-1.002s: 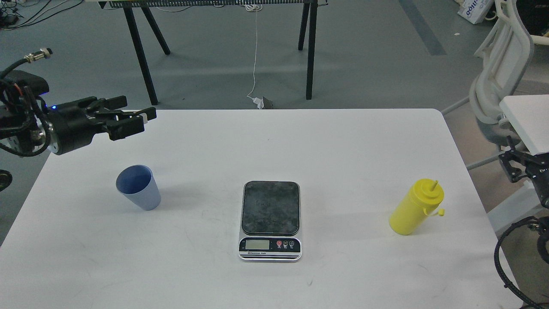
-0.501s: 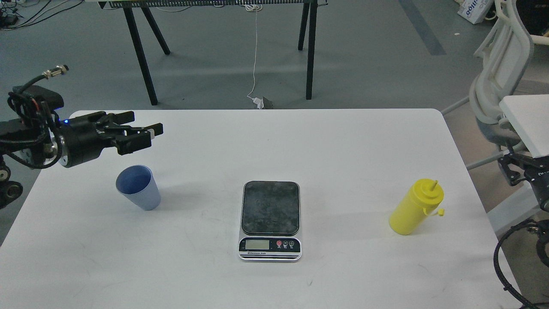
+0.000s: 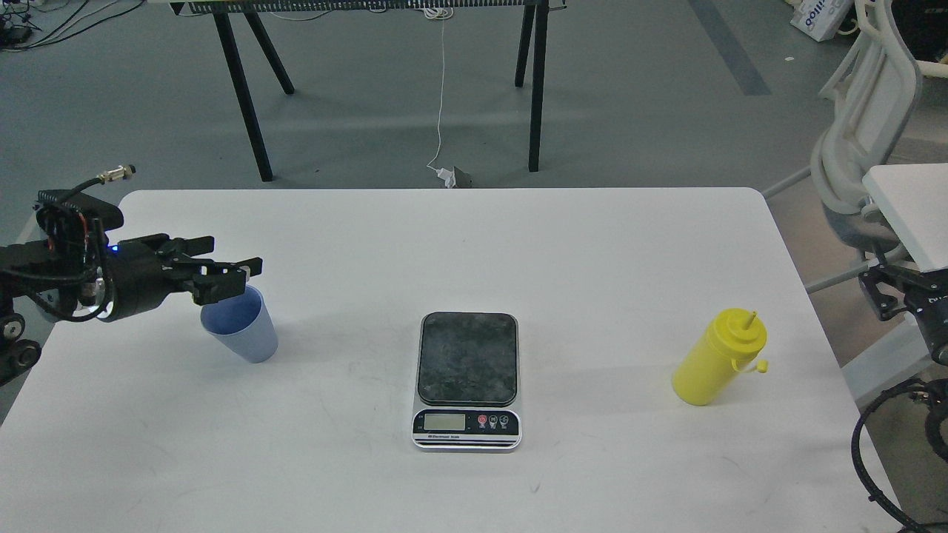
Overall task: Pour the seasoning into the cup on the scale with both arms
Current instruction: 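Lower the left gripper and grasp the blue cup, then carry the blue cup with the left gripper onto the scale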
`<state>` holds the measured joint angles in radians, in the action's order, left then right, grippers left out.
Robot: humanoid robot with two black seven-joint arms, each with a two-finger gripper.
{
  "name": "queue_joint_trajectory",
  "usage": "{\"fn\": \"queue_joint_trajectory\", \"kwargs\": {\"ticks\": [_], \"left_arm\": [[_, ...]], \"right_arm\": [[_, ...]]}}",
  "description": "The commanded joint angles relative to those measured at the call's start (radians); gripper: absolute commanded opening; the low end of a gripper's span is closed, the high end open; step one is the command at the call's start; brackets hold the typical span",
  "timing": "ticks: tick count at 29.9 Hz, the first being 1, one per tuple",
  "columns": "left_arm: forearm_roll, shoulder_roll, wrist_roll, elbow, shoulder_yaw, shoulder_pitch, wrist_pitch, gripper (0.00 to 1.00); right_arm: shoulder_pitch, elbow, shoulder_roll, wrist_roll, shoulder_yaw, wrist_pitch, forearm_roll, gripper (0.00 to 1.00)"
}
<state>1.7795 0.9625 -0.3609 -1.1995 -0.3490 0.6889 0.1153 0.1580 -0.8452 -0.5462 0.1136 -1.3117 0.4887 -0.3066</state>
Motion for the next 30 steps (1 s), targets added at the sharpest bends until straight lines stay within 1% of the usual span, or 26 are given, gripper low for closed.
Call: {"fn": "queue_joint_trajectory", "kwargs": {"ticks": [1,5,8,11,12,13,15,17,19,21,25,28,30], "left_arm": [[0.0,-0.031,-0.004,0.089,0.024,0.0,0.0,0.87],[-0.006,-0.047,-0.007,0.138,0.077,0.0,-0.002,0.74],[-0.003,-0.067,-0.009,0.185,0.085,0.0,-0.026,0.71],[-0.002,-0.102,-0.027,0.244,0.085,0.0,-0.037,0.68],[-0.002,-0.111,-0.032,0.258,0.087,-0.006,-0.037,0.64],[-0.003,-0.119,-0.032,0.267,0.085,-0.012,-0.037,0.6],[-0.008,-0.125,-0.033,0.271,0.085,-0.029,-0.037,0.47],[-0.008,-0.125,-0.035,0.271,0.085,-0.037,-0.037,0.29],[-0.003,-0.123,-0.039,0.271,0.085,-0.038,-0.037,0.19],[-0.003,-0.123,-0.055,0.273,0.087,-0.043,-0.037,0.09],[-0.011,-0.123,-0.09,0.271,0.084,-0.039,-0.039,0.04],[-0.012,-0.123,-0.101,0.253,0.079,-0.016,-0.037,0.04],[-0.015,-0.122,-0.102,0.215,0.077,0.021,-0.029,0.04]], "right_arm": [[0.0,0.0,-0.001,0.0,-0.001,0.0,0.0,1.0],[0.0,0.0,-0.001,0.0,-0.001,0.0,0.0,1.0],[0.0,0.0,-0.001,0.0,-0.001,0.0,-0.002,1.0],[0.0,0.0,-0.001,0.0,-0.001,0.0,-0.002,1.0],[0.0,0.0,-0.001,0.0,-0.001,0.0,-0.002,1.0],[0.0,0.0,-0.001,0.0,-0.001,0.0,-0.002,1.0],[0.0,0.0,-0.001,0.0,-0.001,0.0,-0.002,1.0],[0.0,0.001,-0.001,0.0,-0.001,0.0,-0.002,1.0],[0.0,0.001,-0.001,0.0,-0.001,0.0,-0.002,1.0],[0.0,0.001,-0.001,0.0,-0.001,0.0,-0.002,1.0],[0.0,0.001,-0.001,0.0,0.0,0.0,-0.002,1.0],[0.0,0.001,-0.001,0.0,-0.001,0.0,-0.002,1.0],[0.0,0.003,-0.003,0.0,-0.001,0.0,-0.002,1.0]]}}
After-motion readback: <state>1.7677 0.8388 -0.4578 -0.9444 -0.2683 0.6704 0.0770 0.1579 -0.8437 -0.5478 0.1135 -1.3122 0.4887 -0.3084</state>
